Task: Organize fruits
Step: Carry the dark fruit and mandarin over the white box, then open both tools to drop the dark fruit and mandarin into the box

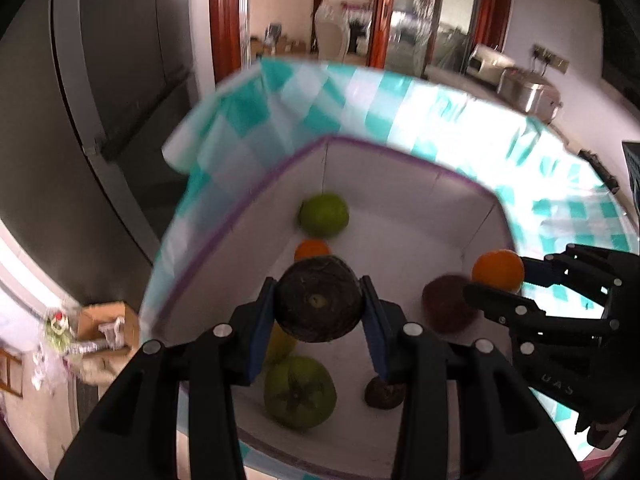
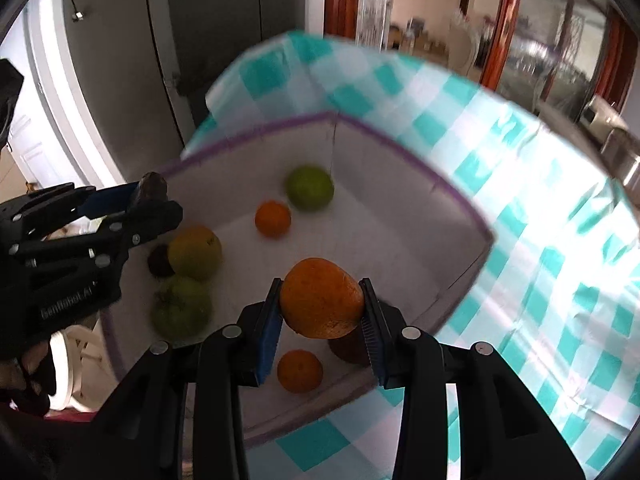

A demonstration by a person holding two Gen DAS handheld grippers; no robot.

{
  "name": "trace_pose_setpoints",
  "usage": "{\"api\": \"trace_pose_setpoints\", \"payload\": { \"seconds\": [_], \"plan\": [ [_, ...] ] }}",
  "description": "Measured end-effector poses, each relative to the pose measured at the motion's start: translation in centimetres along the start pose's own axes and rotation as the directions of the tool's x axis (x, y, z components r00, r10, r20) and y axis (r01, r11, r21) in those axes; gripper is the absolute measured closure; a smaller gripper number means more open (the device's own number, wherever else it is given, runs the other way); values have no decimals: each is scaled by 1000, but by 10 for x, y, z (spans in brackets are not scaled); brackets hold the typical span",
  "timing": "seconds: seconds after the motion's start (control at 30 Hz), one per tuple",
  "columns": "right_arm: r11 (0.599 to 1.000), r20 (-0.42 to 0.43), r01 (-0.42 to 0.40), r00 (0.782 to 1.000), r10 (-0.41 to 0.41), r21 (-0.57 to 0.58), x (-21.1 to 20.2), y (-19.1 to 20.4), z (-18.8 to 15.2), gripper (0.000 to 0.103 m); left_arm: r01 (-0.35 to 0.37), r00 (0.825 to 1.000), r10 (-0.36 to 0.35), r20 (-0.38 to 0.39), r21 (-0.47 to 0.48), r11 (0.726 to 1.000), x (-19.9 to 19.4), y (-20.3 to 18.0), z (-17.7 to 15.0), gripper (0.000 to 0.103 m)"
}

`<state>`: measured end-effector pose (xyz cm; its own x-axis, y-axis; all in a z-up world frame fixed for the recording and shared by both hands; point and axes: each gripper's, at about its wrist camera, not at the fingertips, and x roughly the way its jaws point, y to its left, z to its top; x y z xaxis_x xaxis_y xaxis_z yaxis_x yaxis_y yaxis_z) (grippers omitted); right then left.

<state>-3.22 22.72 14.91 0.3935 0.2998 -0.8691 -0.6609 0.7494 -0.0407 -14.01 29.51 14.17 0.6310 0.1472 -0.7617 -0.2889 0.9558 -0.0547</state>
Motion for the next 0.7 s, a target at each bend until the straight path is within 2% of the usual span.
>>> {"api": "trace_pose_setpoints", "payload": {
  "seconds": [0.13,0.53,0.6,0.67,0.7],
  "plan": [
    [999,-44,-16,999,14,-42,14,8,-1,66,-8,998,8,-54,-7,1000,22,-1,-11,61],
    [996,-103,-52,994,44,-76,43,17,16,65,-26,996,21,-88,-51,998,45,7,-12,61],
    [997,-113,-52,993,46,-55,46,12,18,64,-20,996,15,-85,-61,998,45,9,-10,59],
    [998,-115,-50,992,45,-38,48,8,21,64,-22,998,18,-62,-61,998,42,8,-8,49],
    [998,-108,-46,993,42,-32,47,6,22,60,-28,999,26,-46,-55,998,40,7,-6,46]
  ]
}}
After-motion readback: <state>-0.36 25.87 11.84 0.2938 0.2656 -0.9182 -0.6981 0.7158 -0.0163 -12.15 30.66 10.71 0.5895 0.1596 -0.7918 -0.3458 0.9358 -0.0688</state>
